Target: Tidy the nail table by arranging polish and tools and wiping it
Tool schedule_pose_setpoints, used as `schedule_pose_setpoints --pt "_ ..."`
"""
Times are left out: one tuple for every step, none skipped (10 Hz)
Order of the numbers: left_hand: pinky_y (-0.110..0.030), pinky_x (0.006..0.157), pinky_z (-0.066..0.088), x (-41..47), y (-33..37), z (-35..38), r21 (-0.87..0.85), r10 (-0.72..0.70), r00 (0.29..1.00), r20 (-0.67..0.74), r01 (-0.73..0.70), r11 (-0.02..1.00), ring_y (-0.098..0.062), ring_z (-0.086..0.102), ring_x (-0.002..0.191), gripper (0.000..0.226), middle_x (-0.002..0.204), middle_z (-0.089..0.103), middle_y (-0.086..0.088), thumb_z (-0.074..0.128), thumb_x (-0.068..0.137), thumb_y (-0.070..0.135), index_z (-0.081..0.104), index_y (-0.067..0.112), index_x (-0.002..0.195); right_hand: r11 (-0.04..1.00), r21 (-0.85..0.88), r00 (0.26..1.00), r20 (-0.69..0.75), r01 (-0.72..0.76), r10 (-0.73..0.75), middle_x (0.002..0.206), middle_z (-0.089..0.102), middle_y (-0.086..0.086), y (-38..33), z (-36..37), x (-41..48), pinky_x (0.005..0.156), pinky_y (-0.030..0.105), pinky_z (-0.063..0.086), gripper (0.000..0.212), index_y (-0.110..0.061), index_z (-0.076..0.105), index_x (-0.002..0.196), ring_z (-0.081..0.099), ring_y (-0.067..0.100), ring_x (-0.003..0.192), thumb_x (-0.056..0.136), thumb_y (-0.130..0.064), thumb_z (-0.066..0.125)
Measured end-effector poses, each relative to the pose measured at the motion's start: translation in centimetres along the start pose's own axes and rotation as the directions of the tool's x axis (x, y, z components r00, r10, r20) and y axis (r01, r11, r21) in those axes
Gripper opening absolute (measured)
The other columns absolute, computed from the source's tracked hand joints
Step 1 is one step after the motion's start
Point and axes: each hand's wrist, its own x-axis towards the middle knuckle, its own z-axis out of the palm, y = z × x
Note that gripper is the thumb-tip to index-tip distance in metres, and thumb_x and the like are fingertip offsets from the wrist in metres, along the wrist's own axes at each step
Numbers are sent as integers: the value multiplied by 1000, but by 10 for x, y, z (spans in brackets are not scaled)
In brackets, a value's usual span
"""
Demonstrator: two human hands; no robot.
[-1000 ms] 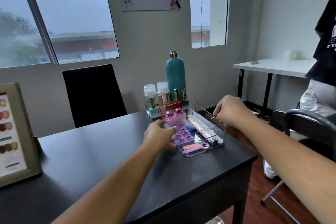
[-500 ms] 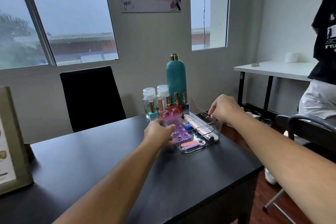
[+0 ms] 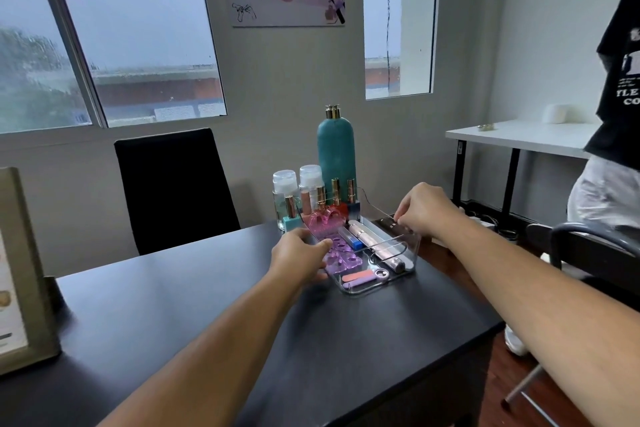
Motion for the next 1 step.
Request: schedule_pose_setpoints --pt "-20 42 50 -3 2 -6 -4 14 999 -31 -14 1000 -15 64 73 24 86 55 3 66 85 28 46 25 97 1000 21 995 -99 17 -15 96 75 11 1 0 0 79 26 52 28 -7 78 88 67 27 96 83 1 51"
